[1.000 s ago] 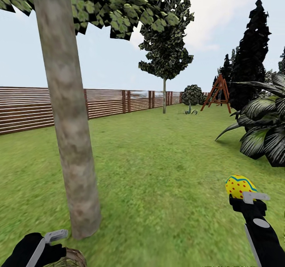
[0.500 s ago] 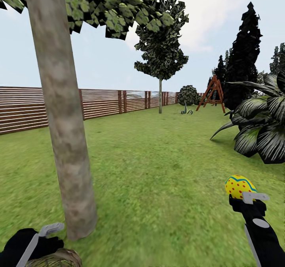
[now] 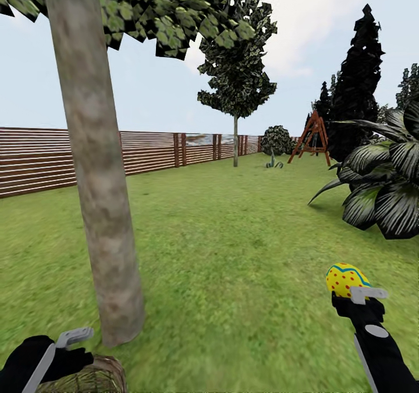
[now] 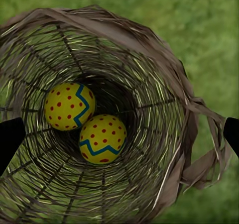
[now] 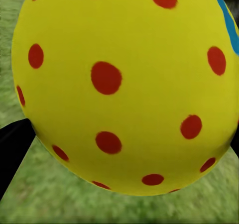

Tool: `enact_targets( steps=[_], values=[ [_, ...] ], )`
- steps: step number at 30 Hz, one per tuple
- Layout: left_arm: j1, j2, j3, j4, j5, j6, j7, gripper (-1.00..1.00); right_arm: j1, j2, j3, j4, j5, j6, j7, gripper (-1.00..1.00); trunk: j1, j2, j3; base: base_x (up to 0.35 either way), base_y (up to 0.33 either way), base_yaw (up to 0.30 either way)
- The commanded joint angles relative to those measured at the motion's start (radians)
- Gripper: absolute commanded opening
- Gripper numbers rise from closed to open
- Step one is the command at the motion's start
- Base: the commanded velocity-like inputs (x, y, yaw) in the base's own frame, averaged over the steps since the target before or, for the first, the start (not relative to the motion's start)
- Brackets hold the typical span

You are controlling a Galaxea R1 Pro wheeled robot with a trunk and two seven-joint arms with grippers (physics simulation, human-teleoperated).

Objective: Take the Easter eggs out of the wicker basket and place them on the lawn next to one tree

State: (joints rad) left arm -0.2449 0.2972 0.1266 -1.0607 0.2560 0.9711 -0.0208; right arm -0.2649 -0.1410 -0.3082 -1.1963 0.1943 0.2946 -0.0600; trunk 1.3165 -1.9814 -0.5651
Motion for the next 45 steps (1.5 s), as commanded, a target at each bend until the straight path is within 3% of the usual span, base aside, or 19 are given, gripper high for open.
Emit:
enact_targets(
  steps=[1,22,45],
  values=[
    [-0.001,0.001,0.002,-0.001,0.000,0.004,-0.002,1.00,-0.001,-0.001,0.003,-0.001,0.008,0.006,-0.001,-1.00,0.000,-0.001,-0.001,-0.011,0.000,0.000],
    [-0.001,0.010,0.010,0.005,0.015,0.004,-0.005,1.00,-0.001,0.001,0.009,0.001,0.008,0.006,-0.001,-1.00,0.000,-0.001,-0.001,-0.102,0.166,0.000],
    [-0.001,-0.006,0.001,0.038,0.012,0.003,-0.005,1.00,-0.001,0.000,0.008,0.000,0.007,0.006,0.000,-1.00,0.088,-0.162,-0.073,0.000,0.000,0.000]
  ],
)
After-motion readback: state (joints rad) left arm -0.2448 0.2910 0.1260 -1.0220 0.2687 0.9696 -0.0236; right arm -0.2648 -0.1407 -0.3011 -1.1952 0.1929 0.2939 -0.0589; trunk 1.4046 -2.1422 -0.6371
